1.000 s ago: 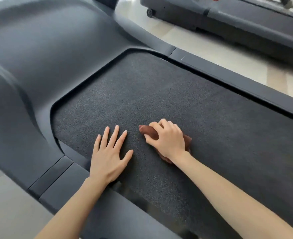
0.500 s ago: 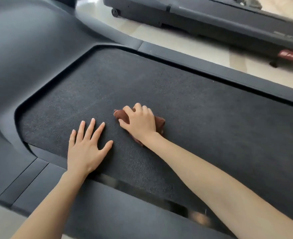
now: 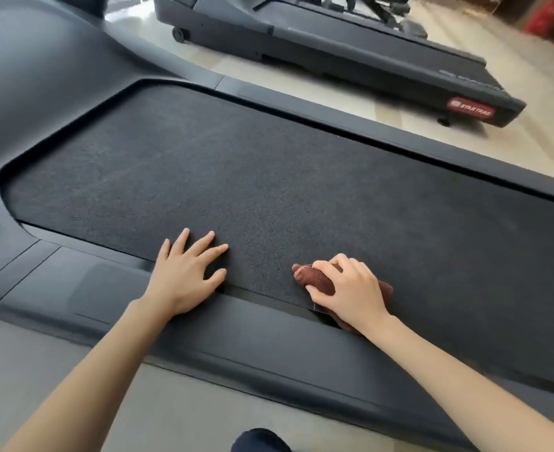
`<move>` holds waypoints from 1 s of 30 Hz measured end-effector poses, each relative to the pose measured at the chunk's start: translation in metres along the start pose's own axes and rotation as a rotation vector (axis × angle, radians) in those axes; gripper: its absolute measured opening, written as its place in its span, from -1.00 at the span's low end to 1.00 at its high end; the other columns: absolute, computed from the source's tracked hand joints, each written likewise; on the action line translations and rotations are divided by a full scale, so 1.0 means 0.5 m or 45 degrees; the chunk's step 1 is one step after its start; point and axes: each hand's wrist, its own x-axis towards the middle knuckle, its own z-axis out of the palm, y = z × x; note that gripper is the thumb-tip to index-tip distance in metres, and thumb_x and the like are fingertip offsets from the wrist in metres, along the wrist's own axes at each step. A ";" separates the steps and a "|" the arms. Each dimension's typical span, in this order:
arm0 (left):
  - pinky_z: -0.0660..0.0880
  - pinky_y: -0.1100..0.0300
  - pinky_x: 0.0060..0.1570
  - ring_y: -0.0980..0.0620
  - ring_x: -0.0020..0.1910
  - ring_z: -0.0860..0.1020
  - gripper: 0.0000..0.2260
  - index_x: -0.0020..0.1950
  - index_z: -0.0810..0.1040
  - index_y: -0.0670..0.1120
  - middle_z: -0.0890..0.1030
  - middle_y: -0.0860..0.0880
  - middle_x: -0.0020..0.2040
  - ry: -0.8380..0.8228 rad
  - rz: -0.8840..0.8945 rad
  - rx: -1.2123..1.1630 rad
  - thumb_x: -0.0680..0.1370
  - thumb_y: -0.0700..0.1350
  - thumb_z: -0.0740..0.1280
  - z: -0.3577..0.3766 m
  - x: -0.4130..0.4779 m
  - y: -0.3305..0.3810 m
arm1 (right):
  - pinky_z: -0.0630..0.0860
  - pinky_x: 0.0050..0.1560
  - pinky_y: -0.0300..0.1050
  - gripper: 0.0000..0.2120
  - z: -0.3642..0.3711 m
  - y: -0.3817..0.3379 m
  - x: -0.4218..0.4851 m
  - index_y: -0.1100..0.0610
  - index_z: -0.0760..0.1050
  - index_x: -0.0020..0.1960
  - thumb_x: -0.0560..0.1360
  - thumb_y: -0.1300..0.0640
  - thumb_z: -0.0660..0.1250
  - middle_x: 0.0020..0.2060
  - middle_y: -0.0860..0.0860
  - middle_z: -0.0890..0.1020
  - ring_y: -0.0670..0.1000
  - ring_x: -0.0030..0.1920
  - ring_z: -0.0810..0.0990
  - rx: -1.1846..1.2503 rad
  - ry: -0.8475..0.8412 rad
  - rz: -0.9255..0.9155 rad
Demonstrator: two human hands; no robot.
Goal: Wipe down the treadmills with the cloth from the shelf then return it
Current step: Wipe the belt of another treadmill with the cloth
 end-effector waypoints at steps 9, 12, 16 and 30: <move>0.20 0.05 0.35 -0.02 0.50 0.10 -0.55 0.48 0.20 0.18 0.21 0.10 0.50 -0.146 0.426 0.002 0.58 0.19 0.05 0.036 -0.016 0.298 | 0.38 -0.09 -0.08 -0.66 -0.144 0.108 -0.130 -0.07 0.48 0.14 0.46 -0.21 0.26 -0.09 -0.01 0.53 0.11 -0.06 0.55 -0.054 -0.081 0.606; 0.22 0.11 0.32 0.03 0.47 0.18 -0.55 0.47 0.23 0.15 0.28 0.10 0.47 -0.105 0.592 -0.006 0.59 0.17 0.06 0.050 -0.018 0.387 | 0.33 -0.17 -0.12 -0.69 -0.195 0.132 -0.199 -0.08 0.48 0.10 0.44 -0.21 0.27 -0.13 -0.02 0.53 0.11 -0.13 0.56 -0.105 -0.017 0.668; 0.27 0.13 0.27 0.02 0.39 0.33 -0.58 0.42 0.36 0.07 0.44 0.07 0.36 0.007 0.823 -0.044 0.58 0.11 0.14 0.061 -0.036 0.513 | 0.31 -0.20 -0.14 -0.69 -0.252 0.176 -0.300 -0.09 0.47 0.08 0.43 -0.23 0.26 -0.14 -0.03 0.52 0.10 -0.16 0.56 -0.167 -0.003 0.828; 0.41 -0.14 0.22 -0.23 0.20 0.52 -0.60 0.22 0.58 -0.12 0.61 -0.16 0.12 0.109 1.304 -0.027 0.41 -0.04 0.44 0.139 -0.110 0.891 | 0.40 -0.10 -0.10 -0.52 -0.354 0.351 -0.641 -0.02 0.48 0.12 0.43 -0.36 0.20 -0.10 -0.01 0.51 0.05 -0.11 0.52 -0.274 -0.009 1.223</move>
